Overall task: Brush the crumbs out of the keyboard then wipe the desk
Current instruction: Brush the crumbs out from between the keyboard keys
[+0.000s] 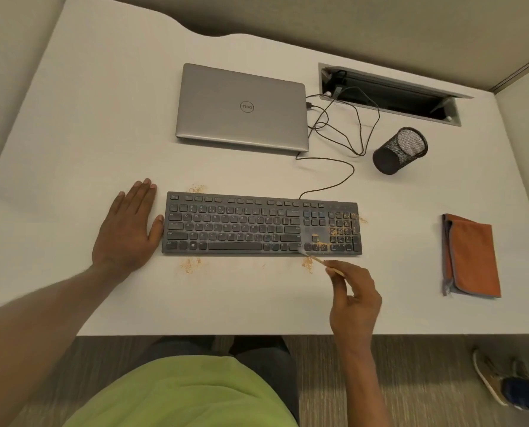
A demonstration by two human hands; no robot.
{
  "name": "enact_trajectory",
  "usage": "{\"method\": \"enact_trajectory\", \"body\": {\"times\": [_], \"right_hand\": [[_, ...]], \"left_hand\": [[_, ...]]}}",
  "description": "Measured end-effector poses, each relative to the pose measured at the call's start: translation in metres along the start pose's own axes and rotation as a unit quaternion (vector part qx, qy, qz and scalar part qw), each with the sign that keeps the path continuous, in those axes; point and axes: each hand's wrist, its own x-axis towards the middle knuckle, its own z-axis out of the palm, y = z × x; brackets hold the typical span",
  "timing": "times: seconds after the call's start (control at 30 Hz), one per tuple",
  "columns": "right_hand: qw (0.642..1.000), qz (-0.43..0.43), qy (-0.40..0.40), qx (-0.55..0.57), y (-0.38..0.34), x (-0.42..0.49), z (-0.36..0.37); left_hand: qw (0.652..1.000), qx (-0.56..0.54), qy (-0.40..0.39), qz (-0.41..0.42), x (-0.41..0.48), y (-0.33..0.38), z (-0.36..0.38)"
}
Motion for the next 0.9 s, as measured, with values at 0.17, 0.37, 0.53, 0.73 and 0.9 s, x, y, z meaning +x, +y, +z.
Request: {"method": "enact_trajectory", "body": {"times": [0.17,0.37,0.53,0.73,0.9], "right_hand": [[0.999,-0.023,-0.015,-0.046,0.009,0.005,-0.007],[0.998,0.007,0.044,-0.046,0.018,0.002,-0.02],[0.999,-0.024,-0.039,-0.021,0.002,0.004,-0.009],[0.997,0.032,0.063,-0.045,0.015,0.016,-0.015],[0.999,0.015,0.028,0.016,-0.003,0.032,-0.002]], "left_hand": [[1.0,0.0,0.001,0.0,0.0,0.0,0.0],[1.0,0.004,-0.001,-0.002,0.0,0.0,0.0],[1.0,0.005,0.0,0.001,0.0,0.0,0.001],[1.0,0.006,0.001,0.0,0.0,-0.001,0.001],[1.0,0.005,-0.002,0.0,0.0,-0.001,0.001]]}}
